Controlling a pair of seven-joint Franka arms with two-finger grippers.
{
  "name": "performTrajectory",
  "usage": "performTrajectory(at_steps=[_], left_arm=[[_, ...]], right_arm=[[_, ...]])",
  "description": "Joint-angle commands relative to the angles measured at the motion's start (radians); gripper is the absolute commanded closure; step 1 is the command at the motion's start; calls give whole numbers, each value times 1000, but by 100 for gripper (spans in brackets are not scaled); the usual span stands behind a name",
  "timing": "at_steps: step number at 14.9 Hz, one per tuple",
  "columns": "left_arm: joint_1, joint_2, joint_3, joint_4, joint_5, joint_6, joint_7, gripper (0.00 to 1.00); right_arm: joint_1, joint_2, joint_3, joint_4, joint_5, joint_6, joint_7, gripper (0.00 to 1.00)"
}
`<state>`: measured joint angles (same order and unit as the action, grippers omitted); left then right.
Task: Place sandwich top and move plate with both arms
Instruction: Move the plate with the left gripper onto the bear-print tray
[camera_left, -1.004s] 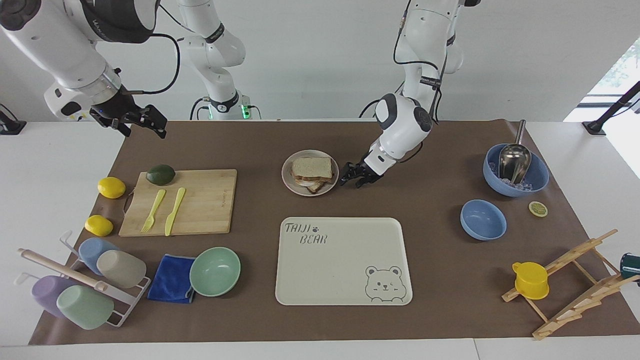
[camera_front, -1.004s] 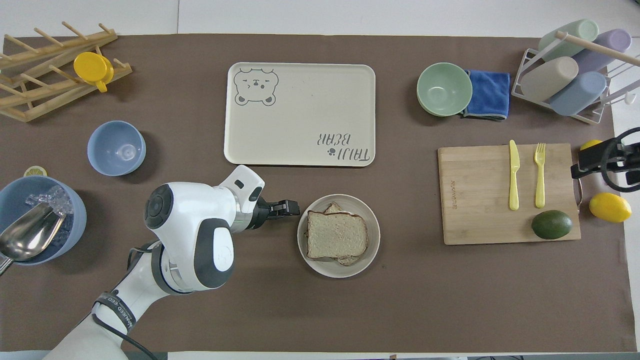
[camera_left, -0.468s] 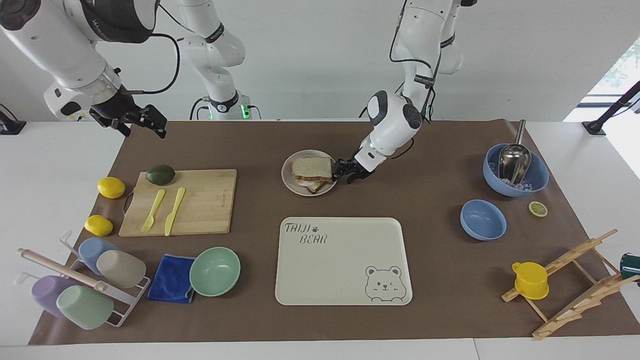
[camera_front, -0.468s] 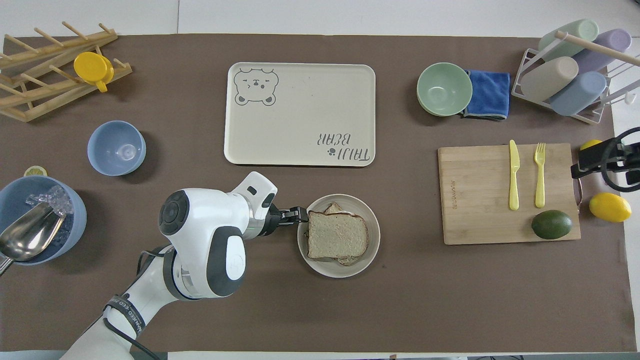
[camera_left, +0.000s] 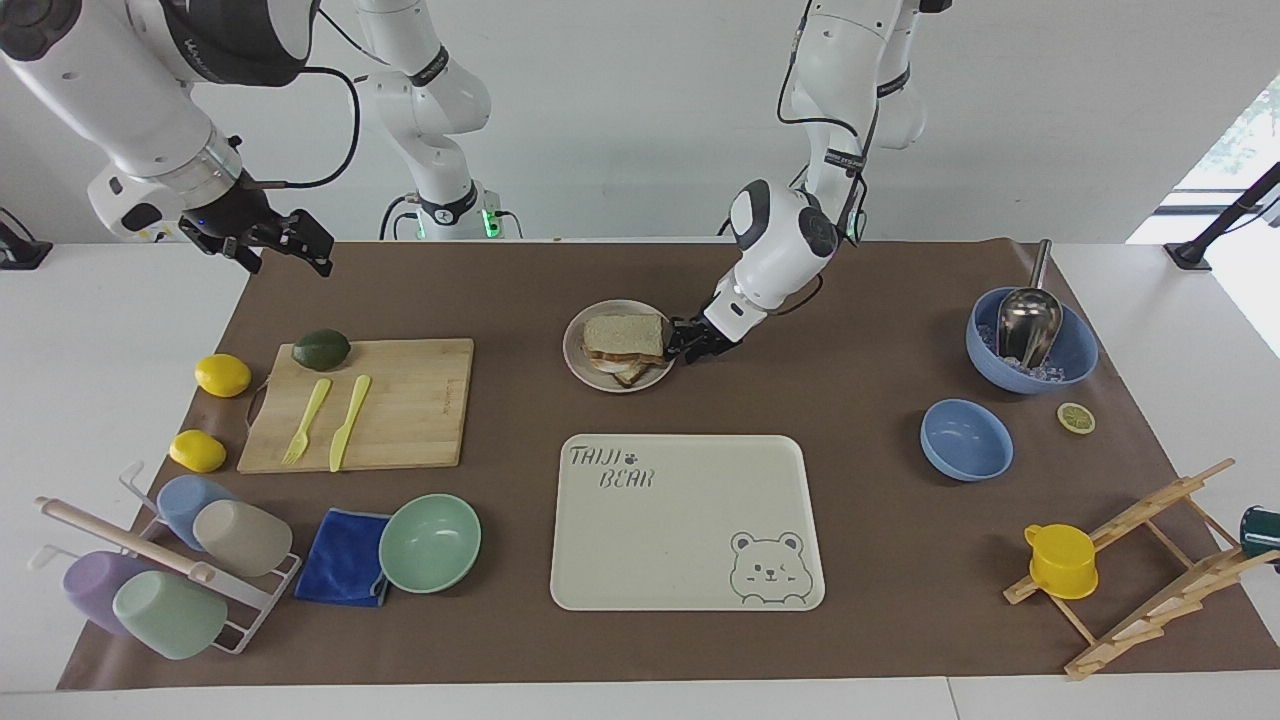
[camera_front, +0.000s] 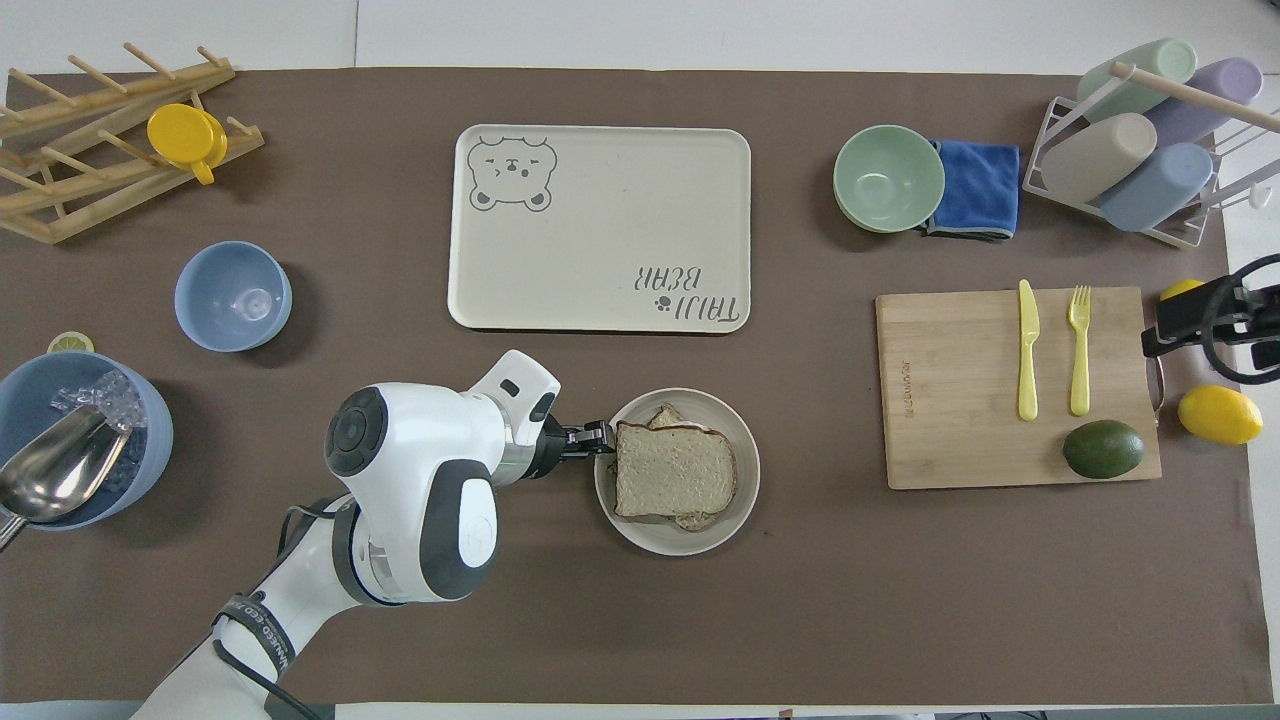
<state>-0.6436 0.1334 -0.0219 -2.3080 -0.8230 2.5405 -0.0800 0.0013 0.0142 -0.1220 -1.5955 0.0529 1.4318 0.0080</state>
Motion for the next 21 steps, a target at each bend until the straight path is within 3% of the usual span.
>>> performTrajectory(at_steps=[1, 3, 12, 17, 19, 21], left_arm=[[-25, -21, 10, -28, 16, 32, -30, 81], [-25, -23, 8, -28, 16, 30, -37, 99], [-18, -24, 10, -18, 16, 26, -47, 100], [16, -106, 13, -8, 18, -15, -46, 100], [54, -120, 16, 22, 47, -52, -47, 100], [137, -104, 16, 117, 146, -142, -56, 100]], right_arm=[[-4, -20, 1, -23, 4, 7, -17, 0], [-4, -19, 1, -23, 4, 7, -17, 0], [-4, -19, 1, -21, 4, 7, -17, 0], [-4, -20, 1, -23, 4, 7, -17, 0], [-4, -19, 1, -21, 4, 7, -17, 0], [-4, -19, 1, -23, 4, 7, -17, 0]])
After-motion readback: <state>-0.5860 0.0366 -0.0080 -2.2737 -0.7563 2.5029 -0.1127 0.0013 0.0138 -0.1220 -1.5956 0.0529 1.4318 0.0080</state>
